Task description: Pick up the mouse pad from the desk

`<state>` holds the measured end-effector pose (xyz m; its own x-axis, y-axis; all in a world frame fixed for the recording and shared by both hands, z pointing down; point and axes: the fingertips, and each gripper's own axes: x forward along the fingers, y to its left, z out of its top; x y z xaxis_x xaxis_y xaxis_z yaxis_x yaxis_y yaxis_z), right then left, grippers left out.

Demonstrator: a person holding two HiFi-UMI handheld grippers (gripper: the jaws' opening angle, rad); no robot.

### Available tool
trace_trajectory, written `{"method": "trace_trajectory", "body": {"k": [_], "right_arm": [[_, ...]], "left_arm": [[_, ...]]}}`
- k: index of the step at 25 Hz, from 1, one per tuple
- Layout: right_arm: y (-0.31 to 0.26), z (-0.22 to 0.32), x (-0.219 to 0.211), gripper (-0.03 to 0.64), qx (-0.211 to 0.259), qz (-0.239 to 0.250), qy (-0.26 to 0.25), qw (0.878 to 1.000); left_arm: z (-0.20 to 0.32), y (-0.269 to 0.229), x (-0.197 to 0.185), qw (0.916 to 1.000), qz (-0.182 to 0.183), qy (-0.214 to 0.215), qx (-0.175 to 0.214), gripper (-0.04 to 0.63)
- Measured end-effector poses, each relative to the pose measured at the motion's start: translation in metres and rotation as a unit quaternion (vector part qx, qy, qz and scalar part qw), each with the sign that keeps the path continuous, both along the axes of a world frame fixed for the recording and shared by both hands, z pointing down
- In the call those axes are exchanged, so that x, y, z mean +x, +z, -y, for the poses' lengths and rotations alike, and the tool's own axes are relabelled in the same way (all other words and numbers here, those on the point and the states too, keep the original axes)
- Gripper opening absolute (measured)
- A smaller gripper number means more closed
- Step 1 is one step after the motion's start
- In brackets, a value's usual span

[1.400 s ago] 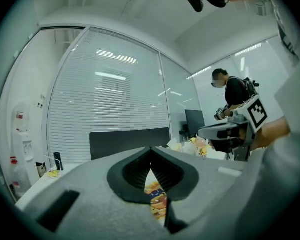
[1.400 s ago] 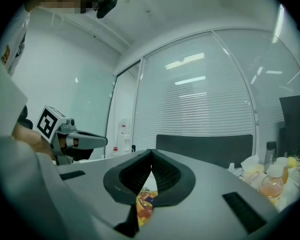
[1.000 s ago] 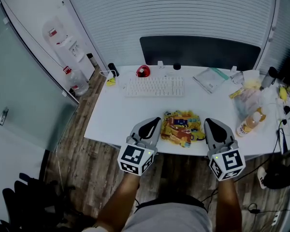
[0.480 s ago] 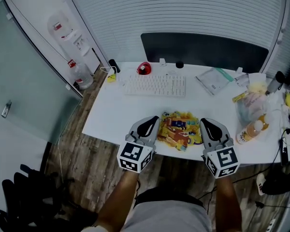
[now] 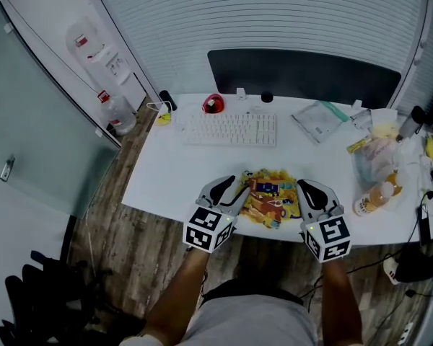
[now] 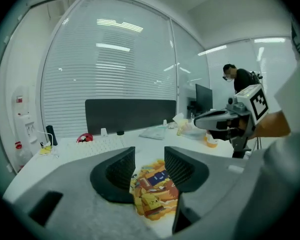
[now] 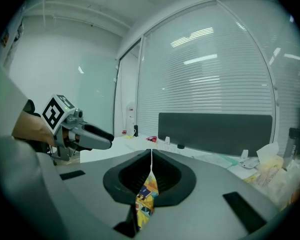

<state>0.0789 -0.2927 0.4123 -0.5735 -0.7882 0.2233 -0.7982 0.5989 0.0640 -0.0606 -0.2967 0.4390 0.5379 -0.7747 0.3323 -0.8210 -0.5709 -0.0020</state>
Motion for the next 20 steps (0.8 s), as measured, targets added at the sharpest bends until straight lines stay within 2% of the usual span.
{"method": "trace_trajectory", "body": {"k": [6,11,13,20], "right_arm": [[0.027,0.004,-0.003,0.014,-0.037,-0.020,0.006,0.999],[0.056,0.005,-0.007,0.020,-0.078,-0.040,0.002,0.996],[0.067,0.006,-0.009,0.131,-0.098,-0.048,-0.004,0.994],[0.115,0.001,-0.013,0.263,-0.169,-0.108,-0.018,0.980]], "left_arm": [[0.003,0.037,-0.004,0.9970,0.027,0.018,-0.071,0.244],[0.002,0.074,-0.005,0.9872,0.060,0.034,-0.144,0.291],[0.001,0.087,-0.004,0.9827,0.071,0.038,-0.167,0.303],[-0.004,0.126,-0.005,0.9665,0.088,0.033,-0.239,0.329]]}}
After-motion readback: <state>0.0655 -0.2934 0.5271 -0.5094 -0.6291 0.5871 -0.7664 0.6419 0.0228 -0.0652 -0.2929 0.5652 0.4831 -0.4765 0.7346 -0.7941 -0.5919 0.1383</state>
